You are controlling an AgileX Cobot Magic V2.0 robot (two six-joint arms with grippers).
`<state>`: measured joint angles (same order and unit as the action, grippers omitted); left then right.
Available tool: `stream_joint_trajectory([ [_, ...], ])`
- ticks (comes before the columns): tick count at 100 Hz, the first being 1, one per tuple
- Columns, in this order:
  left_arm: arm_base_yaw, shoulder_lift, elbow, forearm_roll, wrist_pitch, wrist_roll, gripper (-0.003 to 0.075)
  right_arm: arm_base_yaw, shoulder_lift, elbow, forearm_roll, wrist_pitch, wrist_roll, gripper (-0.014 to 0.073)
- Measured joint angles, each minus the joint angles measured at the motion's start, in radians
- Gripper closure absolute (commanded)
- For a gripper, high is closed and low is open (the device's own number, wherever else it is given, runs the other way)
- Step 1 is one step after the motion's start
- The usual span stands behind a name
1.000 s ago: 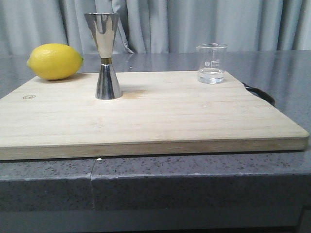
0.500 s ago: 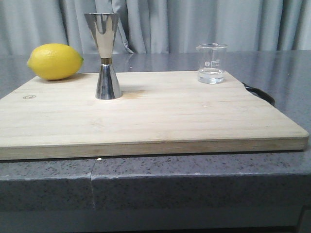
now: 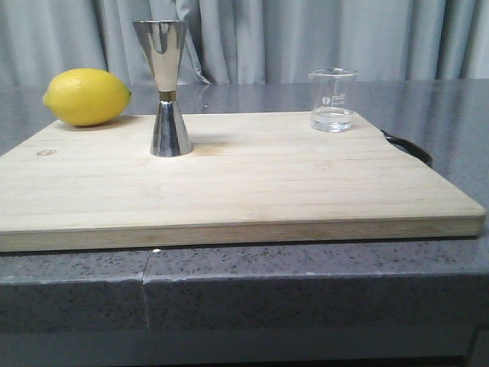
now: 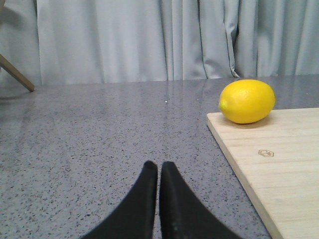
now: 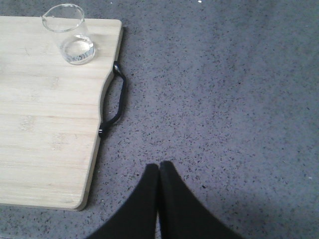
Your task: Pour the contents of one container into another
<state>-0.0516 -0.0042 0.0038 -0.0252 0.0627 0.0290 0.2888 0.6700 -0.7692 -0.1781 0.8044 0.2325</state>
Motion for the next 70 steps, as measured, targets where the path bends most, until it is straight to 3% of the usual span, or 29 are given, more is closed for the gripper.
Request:
stream_joint_trajectory([
  [70, 0.0, 0.0, 0.0, -0.004, -0.004, -0.002, 0.0739, -0.03, -0.045, 0.016, 0.008, -0.018, 0.0, 0.0644],
])
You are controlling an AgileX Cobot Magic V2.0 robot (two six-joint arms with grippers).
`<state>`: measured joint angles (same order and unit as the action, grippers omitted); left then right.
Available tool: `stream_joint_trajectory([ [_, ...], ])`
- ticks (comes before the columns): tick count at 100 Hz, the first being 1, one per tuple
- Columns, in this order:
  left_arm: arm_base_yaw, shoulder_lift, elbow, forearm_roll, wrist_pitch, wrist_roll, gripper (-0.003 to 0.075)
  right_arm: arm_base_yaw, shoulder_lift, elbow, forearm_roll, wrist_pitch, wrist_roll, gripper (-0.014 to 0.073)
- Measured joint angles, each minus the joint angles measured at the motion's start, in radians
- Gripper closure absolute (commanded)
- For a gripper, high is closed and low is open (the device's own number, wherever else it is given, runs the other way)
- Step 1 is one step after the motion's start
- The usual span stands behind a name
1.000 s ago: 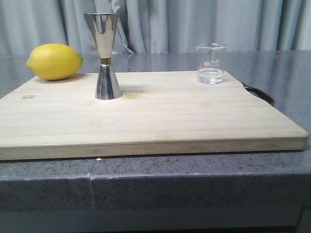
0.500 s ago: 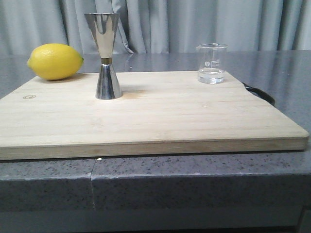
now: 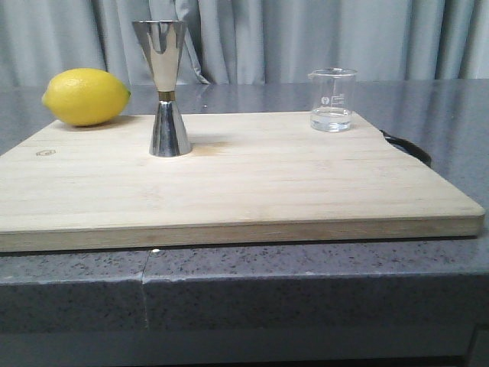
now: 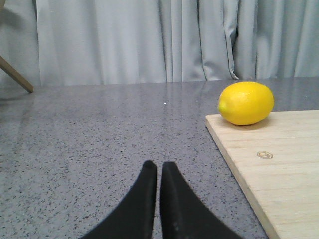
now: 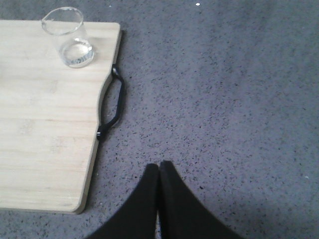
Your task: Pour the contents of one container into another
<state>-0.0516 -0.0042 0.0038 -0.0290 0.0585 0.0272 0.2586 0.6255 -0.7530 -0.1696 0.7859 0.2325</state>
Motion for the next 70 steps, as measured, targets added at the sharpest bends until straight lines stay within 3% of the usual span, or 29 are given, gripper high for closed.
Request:
stream_joint_trajectory([
  [11, 0.0, 0.0, 0.0, 0.0, 0.0, 0.0, 0.0739, -0.083, -0.097, 0.082, 0.045, -0.095, 0.0, 0.0644],
  [36, 0.0, 0.0, 0.0, 0.0, 0.0, -0.002, 0.0739, -0.256, -0.446, 0.432, 0.137, -0.476, 0.0, 0.0644],
  [51, 0.0, 0.0, 0.0, 0.0, 0.0, -0.002, 0.0739, -0.284, -0.608, 0.63, 0.144, -0.643, 0.0, 0.0644],
  [70, 0.0, 0.0, 0.0, 0.0, -0.002, -0.002, 0.0739, -0.284, -0.632, 0.77, 0.144, -0.786, 0.0, 0.0644],
])
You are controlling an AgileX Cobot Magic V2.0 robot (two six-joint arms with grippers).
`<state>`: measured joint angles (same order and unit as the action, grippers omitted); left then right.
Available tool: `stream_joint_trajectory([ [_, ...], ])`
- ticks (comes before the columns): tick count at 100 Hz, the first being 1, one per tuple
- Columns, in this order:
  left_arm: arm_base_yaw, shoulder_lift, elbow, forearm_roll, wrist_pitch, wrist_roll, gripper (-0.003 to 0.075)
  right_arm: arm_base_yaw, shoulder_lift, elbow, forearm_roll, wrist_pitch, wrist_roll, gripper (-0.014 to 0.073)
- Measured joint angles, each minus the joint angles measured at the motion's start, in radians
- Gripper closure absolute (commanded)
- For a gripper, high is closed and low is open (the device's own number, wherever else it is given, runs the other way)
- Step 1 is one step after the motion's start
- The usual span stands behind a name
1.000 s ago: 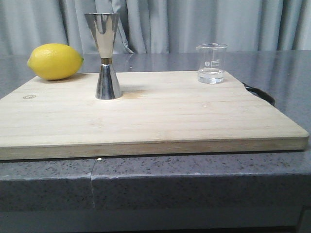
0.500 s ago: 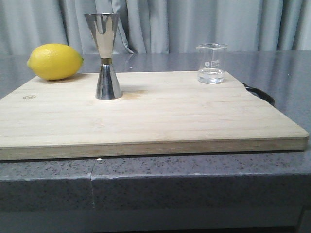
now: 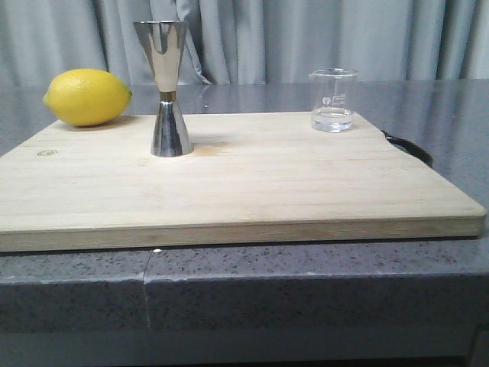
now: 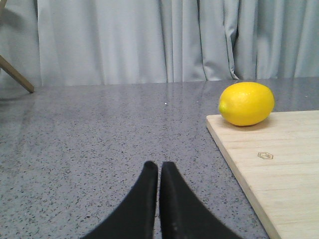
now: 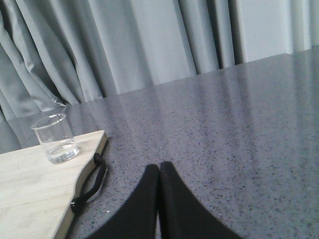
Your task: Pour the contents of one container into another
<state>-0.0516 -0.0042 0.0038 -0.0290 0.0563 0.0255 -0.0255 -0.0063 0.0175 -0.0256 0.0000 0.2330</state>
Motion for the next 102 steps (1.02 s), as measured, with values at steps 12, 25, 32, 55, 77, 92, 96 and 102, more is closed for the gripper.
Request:
stream_joint_trajectory([
  [12, 0.0, 0.0, 0.0, 0.0, 0.0, 0.0, 0.0739, 0.0, 0.0, 0.0, 0.0, -0.032, 0.0, 0.0644],
  [25, 0.0, 0.0, 0.0, 0.0, 0.0, 0.0, 0.0739, 0.0, 0.0, 0.0, 0.0, -0.032, 0.002, 0.0644],
  [32, 0.0, 0.0, 0.0, 0.0, 0.0, 0.0, 0.0739, 0.0, -0.001, 0.0, 0.0, -0.034, 0.002, 0.0644],
  [55, 0.0, 0.0, 0.0, 0.0, 0.0, 0.0, 0.0739, 0.0, -0.002, 0.0, 0.002, -0.034, -0.057, 0.0644],
  [77, 0.0, 0.0, 0.0, 0.0, 0.0, 0.0, 0.0739, 0.0, -0.002, 0.0, 0.011, -0.034, -0.08, 0.0644],
  [92, 0.0, 0.0, 0.0, 0.0, 0.0, 0.0, 0.0739, 0.0, -0.002, 0.0, 0.012, -0.034, -0.08, 0.0644],
  [96, 0.0, 0.0, 0.0, 0.0, 0.0, 0.0, 0.0739, 0.0, -0.002, 0.0, 0.012, -0.034, -0.08, 0.0644],
  [102, 0.0, 0.0, 0.0, 0.0, 0.0, 0.0, 0.0739, 0.0, -0.002, 0.0, 0.012, -0.034, -0.08, 0.0644],
])
